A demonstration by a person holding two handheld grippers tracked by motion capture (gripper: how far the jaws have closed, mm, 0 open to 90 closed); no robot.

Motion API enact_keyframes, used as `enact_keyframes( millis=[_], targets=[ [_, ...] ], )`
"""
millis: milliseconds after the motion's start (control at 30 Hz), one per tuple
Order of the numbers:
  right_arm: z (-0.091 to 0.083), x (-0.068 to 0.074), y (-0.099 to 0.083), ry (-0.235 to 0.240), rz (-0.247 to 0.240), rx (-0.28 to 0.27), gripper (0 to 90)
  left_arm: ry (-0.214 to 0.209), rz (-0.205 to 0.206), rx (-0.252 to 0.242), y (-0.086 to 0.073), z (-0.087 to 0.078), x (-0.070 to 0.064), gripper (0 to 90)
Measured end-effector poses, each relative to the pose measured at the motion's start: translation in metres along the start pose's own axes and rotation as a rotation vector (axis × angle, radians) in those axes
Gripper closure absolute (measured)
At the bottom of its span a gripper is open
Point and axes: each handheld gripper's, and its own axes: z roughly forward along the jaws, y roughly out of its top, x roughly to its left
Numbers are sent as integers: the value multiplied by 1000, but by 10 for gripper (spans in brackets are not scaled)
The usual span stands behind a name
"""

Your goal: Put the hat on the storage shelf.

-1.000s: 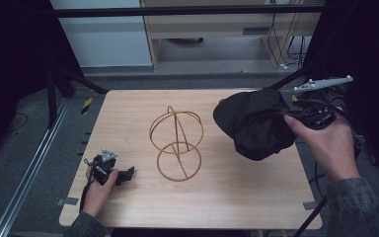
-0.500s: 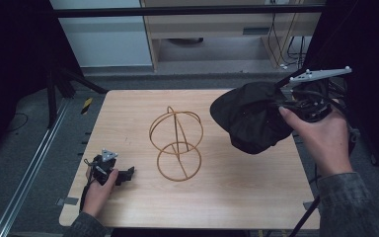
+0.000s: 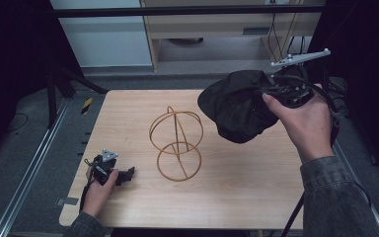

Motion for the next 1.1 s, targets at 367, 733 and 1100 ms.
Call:
enact_keyframes(
  millis=[367,733,1100],
  targets=[
    [3,9,16,7,-13,-17,870,-3,2,-1,0,0,0,0],
    [4,20,24,24,-35,-35,870,-3,3,-1,0,0,0,0],
    [4,34,30,62,-45,-70,870,-4,5,-1,0,0,0,0]
  ],
)
